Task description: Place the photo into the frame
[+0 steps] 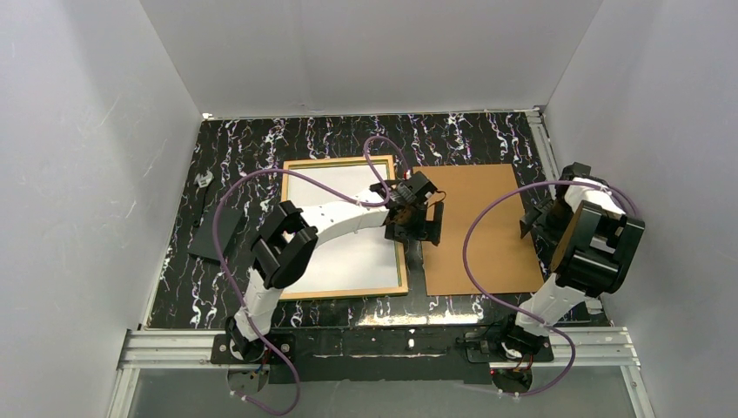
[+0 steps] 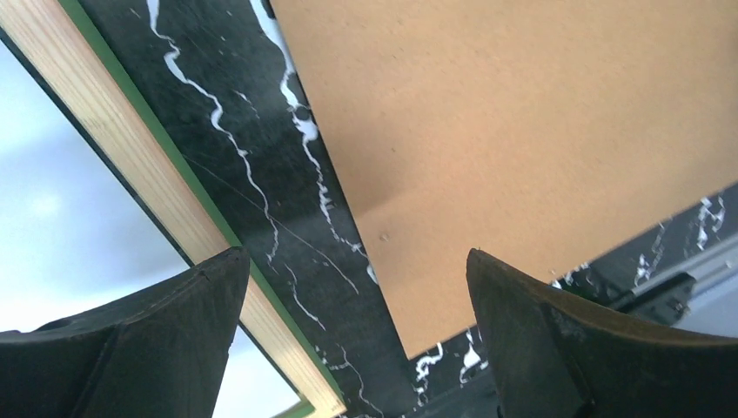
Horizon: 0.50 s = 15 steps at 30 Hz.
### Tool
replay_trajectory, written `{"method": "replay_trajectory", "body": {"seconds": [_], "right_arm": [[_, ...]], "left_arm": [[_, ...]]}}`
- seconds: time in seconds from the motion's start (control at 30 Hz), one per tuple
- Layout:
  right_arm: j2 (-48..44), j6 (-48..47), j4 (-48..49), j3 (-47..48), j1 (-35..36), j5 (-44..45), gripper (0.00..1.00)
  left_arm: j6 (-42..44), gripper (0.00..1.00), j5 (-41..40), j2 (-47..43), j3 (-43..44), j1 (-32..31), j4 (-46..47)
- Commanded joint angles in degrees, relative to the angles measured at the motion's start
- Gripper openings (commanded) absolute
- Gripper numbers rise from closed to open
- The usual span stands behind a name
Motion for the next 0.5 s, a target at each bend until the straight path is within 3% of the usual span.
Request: {"method": "replay_trajectory", "body": {"seconds": [0.0,0.47], "right_arm": [[2.54,-1.17,1.50,1.24,-0.39,-5.52,0.99],[4.68,-2.45,4.12,-2.08,-0.39,-13.30,0.98]], "left_arm": [[-0.90,0.95,-5.01,2.17,2.09,0.36,-3.74],[-6.81,0.96,-0.85,10.64,7.56,0.88,-2.18]]}}
